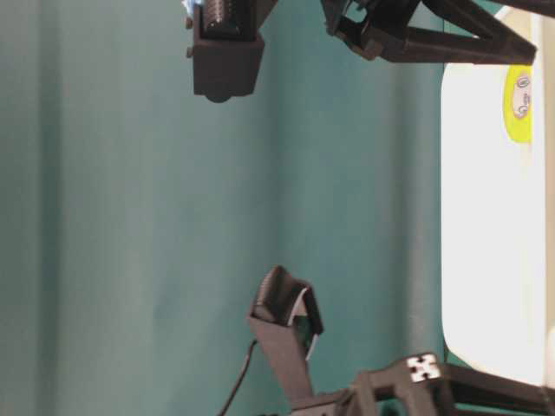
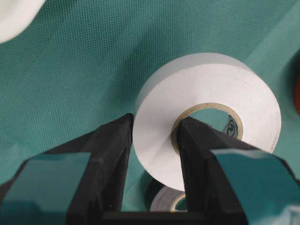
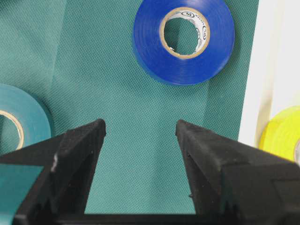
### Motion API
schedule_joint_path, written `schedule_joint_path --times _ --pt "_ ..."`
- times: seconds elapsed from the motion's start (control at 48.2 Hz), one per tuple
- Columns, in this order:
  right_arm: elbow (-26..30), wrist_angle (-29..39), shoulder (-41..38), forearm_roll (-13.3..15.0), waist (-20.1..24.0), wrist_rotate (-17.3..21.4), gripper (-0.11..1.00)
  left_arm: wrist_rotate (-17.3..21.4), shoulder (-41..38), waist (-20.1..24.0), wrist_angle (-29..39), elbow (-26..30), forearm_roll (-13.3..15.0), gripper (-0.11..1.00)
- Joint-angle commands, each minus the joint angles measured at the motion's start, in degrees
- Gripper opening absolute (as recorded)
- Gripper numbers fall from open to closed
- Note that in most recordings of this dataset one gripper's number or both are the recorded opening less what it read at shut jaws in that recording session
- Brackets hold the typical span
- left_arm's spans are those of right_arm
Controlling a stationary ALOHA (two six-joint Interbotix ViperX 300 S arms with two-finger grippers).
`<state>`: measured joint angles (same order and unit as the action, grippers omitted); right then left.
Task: Put the tape alternately from left to right into the white case.
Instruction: 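Grip the white roll with the left gripper and lift it toward the tray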
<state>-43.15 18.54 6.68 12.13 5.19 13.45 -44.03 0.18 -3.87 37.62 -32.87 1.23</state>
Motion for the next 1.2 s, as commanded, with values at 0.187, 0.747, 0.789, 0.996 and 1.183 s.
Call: schedule_joint_path --times 0.187,0.747,0.789,0.996,1.183 --pt "0.8 -0.4 1.2 0.1 0.2 0.0 0.69 0.3 1.9 1.7 1.0 1.3 -0.1 -0.02" --pt "0.8 -0.4 1.2 0.2 0.2 0.0 0.69 19.0 3.2 14.1 1.1 5.0 -0.3 -0.02" --pt "0.7 -0.4 1.2 0.2 0.2 0.0 0.69 20.7 3.1 15.3 1.1 5.2 -0.3 -0.02" --pt "0.7 -0.4 1.2 0.2 0.2 0.0 0.69 29.3 1.6 20.4 0.4 5.6 -0.3 -0.02" --pt "0.5 -1.1 1.2 0.2 0.2 0.0 0.69 32.6 -0.9 22.4 -2.0 6.8 -0.3 -0.02"
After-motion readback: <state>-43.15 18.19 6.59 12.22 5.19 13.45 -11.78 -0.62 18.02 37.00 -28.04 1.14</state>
